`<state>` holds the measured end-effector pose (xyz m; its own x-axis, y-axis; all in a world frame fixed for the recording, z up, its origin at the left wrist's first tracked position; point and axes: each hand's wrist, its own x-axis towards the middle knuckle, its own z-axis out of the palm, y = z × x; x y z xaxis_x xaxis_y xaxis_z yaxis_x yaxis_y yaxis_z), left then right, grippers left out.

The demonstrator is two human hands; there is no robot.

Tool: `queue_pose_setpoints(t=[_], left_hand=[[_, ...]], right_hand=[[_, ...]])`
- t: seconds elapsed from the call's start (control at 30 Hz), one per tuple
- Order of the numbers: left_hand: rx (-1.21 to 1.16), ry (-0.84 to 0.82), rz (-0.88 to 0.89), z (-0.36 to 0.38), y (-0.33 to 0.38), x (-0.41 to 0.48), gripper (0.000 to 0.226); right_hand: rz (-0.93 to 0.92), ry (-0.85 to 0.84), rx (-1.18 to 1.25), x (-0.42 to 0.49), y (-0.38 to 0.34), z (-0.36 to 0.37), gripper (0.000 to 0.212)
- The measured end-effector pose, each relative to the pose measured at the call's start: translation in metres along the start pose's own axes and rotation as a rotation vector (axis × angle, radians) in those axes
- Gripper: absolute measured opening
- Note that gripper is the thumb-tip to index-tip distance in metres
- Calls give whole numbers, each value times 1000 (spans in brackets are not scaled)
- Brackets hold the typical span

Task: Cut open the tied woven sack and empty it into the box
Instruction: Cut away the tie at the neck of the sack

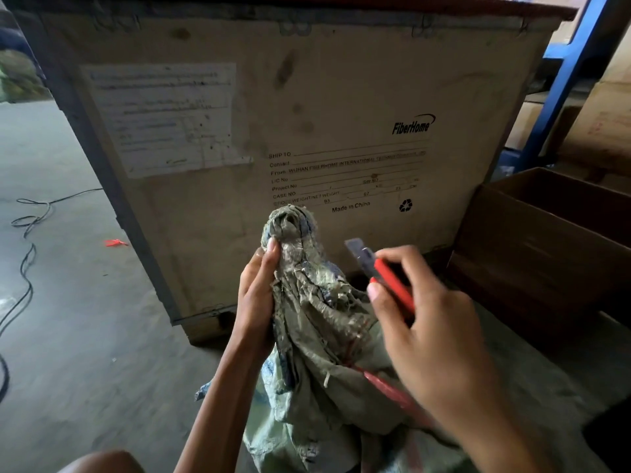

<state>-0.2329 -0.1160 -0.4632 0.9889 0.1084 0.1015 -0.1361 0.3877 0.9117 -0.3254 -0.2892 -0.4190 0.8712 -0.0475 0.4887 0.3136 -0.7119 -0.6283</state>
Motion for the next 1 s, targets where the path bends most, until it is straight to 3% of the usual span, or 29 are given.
queue_pose_setpoints(t=[0.13, 0.33, 0.4, 0.57, 0.67, 0.83, 0.9, 1.0], left_hand=[[16, -150, -47, 9, -2, -6, 31], [68, -231, -9, 31, 0, -24, 41], [104, -235, 32, 33, 0, -26, 49], [127, -189, 93, 33, -4, -25, 39], [137, -144, 106, 32, -8, -25, 47], [75, -207, -51, 21, -4, -16, 47], [87, -254, -136, 15, -3, -13, 64], [192, -272, -208, 8, -3, -11, 55]], right_hand=[[65, 142, 234, 13, 7, 0, 22], [196, 153, 615, 24, 28, 30, 46], [186, 178, 612, 25, 30, 33, 45], [103, 264, 545, 24, 32, 35, 44], [114, 273, 573, 28, 35, 33, 44], [234, 44, 795, 36, 49, 21, 50], [244, -69, 862, 39, 51, 17, 49], [161, 42, 624, 39, 53, 24, 44]])
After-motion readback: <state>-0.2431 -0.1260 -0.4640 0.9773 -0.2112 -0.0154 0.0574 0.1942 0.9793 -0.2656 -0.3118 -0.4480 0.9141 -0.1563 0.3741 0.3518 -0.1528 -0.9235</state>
